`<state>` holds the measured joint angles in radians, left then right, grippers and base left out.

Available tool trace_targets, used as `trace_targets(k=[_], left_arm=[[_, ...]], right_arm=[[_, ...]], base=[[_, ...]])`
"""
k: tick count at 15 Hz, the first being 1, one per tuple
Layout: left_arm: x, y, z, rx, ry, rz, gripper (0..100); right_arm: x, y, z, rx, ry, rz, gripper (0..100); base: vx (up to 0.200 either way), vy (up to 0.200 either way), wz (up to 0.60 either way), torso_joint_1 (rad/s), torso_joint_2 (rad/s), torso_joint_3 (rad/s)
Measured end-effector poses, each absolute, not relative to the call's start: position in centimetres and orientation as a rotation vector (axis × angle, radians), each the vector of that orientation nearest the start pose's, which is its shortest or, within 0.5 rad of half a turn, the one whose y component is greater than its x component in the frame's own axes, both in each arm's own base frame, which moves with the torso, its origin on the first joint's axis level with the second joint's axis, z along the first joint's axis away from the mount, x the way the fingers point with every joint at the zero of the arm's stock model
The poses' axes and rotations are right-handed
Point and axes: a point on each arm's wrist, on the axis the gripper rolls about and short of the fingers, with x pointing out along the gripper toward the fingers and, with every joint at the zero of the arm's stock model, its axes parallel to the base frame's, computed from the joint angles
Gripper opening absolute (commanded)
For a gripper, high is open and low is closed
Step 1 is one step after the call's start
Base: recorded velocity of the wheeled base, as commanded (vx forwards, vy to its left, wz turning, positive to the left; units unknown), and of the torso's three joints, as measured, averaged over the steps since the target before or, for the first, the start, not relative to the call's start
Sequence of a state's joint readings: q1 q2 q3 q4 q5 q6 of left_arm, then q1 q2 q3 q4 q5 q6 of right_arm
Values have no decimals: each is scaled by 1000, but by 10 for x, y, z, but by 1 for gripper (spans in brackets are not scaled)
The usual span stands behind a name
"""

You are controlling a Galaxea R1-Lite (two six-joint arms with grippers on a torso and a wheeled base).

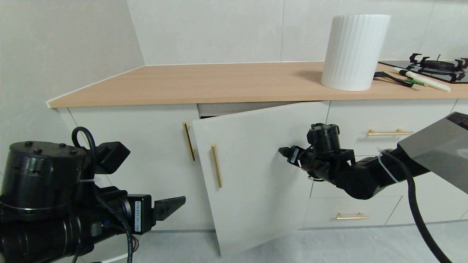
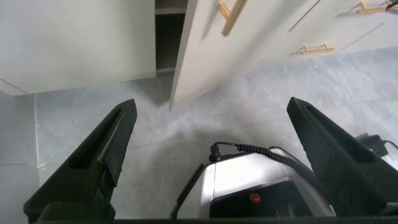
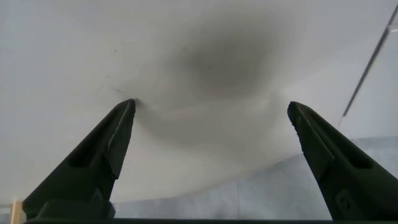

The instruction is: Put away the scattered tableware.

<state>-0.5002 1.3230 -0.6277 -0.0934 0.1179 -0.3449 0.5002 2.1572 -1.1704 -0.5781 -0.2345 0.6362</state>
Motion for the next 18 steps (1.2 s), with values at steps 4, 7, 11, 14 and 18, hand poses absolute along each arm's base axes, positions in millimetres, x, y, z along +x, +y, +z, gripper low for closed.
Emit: trace_targets(k=[4, 7, 11, 14, 18], left_arm=[[171, -90, 178, -146, 635, -266, 100], [171, -91, 178, -146, 635, -266, 100], [171, -91, 178, -146, 637, -266, 100], [171, -91, 177, -145, 639, -267, 100], [171, -91, 177, -145, 640, -267, 100]], right_arm=[[390, 191, 103, 497, 370, 22, 100], [398, 187, 98, 507, 351, 2, 100], [404, 185, 100, 529, 281, -18, 100], [407, 182, 98, 528, 280, -31, 100], [403, 181, 98, 526, 290, -26, 100]], base=[[0, 0, 0, 0, 0, 0], [0, 0, 0, 0, 0, 0], [0, 0, 0, 0, 0, 0], [0, 0, 0, 0, 0, 0], [0, 0, 0, 0, 0, 0]])
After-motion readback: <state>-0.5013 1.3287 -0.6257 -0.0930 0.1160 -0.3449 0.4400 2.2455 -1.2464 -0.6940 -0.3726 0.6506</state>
